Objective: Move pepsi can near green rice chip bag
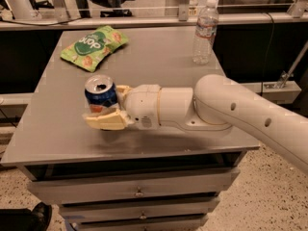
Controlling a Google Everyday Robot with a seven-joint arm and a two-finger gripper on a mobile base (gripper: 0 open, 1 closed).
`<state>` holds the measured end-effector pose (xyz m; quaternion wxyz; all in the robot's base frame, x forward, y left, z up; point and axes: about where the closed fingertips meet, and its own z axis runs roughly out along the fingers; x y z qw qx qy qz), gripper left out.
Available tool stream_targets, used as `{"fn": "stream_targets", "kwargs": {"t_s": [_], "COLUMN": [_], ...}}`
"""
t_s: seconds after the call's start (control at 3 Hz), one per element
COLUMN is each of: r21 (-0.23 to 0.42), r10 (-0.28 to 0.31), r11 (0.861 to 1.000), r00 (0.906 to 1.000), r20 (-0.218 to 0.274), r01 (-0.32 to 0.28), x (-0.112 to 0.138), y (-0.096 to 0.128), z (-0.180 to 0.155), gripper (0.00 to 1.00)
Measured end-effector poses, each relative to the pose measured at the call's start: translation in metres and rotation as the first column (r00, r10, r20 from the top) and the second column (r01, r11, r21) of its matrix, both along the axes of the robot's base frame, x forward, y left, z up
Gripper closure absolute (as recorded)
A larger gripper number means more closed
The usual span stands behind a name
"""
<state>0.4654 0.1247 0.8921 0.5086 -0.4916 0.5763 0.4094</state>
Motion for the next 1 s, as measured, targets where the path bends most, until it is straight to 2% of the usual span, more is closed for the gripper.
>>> {"fn": "stream_targets", "kwargs": {"t_s": [0.67, 1.0], "r21": [-0.003, 0.005], "r10": [-0.009, -0.054], "r11": [1.0, 0.999], "r00": [0.9998, 0.9967], "r20": [0.017, 0.061], "r01": [0.01, 0.053], "x": [-0.003, 0.026], "y": [-0.002, -0.009], "z": [0.004, 0.006], "gripper": [1.0, 1.0]}}
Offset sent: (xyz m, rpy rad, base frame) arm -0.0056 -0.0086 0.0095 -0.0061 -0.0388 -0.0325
